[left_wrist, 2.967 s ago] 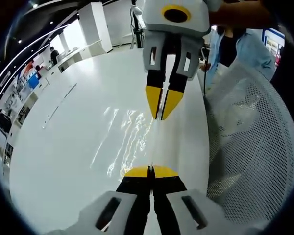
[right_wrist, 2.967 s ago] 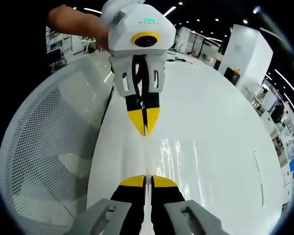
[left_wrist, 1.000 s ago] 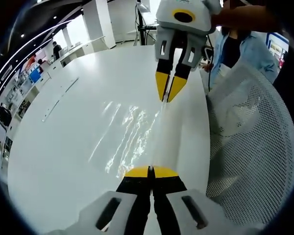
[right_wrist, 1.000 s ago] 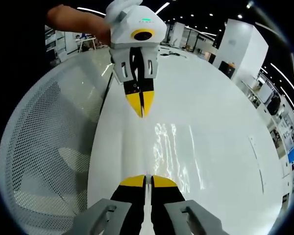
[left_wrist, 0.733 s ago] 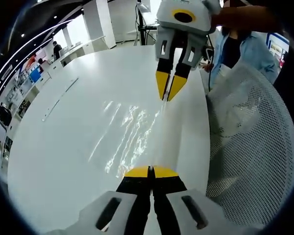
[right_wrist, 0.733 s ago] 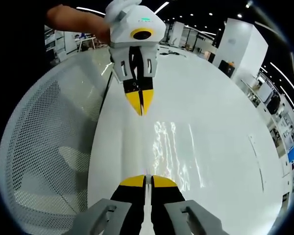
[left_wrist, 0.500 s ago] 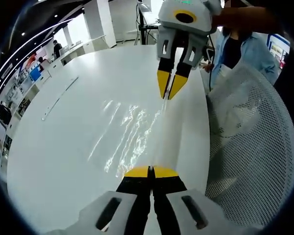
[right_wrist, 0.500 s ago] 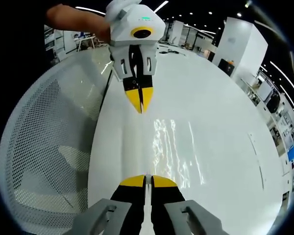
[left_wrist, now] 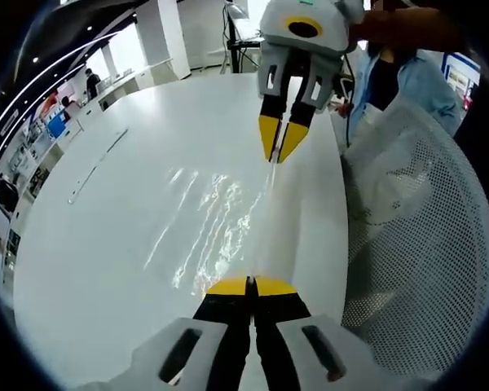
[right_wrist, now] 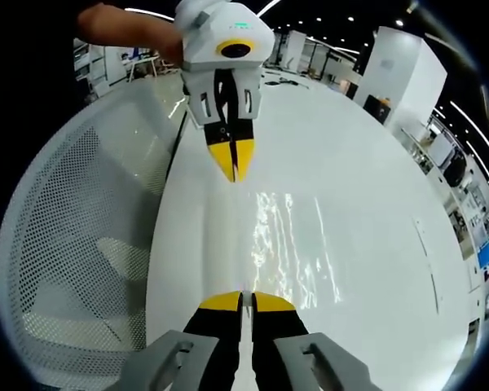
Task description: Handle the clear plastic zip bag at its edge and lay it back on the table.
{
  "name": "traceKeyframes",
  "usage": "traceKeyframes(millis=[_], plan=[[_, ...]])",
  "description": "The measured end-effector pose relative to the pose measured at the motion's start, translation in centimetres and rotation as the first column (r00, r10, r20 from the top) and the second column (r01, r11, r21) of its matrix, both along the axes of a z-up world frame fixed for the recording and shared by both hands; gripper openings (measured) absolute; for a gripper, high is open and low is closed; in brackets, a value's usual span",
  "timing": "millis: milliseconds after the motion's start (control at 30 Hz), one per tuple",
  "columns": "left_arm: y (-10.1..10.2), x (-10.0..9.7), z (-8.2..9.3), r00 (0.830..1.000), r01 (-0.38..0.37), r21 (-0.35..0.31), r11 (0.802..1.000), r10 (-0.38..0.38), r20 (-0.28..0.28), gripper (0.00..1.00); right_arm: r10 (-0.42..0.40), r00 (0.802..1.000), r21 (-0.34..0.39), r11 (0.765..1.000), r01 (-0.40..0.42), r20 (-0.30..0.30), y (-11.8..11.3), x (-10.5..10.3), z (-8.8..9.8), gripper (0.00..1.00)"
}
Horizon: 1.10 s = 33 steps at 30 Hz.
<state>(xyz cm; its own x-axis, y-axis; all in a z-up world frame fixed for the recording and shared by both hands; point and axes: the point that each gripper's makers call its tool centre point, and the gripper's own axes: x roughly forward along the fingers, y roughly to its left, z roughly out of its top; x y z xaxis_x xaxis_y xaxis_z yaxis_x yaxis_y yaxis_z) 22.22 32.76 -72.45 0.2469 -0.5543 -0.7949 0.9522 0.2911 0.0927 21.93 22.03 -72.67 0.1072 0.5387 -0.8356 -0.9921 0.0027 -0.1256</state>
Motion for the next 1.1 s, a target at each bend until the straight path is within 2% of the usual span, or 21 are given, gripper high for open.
traceKeyframes(millis=[67, 367, 633, 933, 1100], plan=[[-0.2, 0.0, 0.2, 0.999, 0.026, 0.004, 1.000, -0.026, 0.030, 0.00, 0.008, 1.000, -0.008, 1.000, -0.008, 0.014, -0.1, 0.1, -0.2, 0.00], [-0.2, -0.3, 0.1, 0.998, 0.050, 0.016, 0.999, -0.051, 0.032, 0.00, 0.013, 1.000, -0.012, 1.000, -0.013, 0.014, 0.0, -0.2, -0.3, 0.00], [-0.5, -0.1, 0.3, 0.996, 0.073, 0.021, 0.997, -0.075, 0.057, 0.00, -0.014, 0.999, 0.035, 0.999, 0.015, -0.033, 0.6, -0.5, 0.6, 0.05], [-0.7, 0.1, 0.0, 0.989, 0.109, 0.041, 0.993, -0.113, 0.098, 0.00, -0.016, 1.000, 0.068, 0.998, 0.016, -0.010, 1.2, 0.3, 2.1, 0.05], [-0.9, 0.0, 0.1, 0.988, 0.114, 0.037, 0.993, -0.118, 0.101, 0.00, -0.018, 1.000, 0.086, 0.996, 0.018, -0.004, 2.0, 0.6, 2.6, 0.05]])
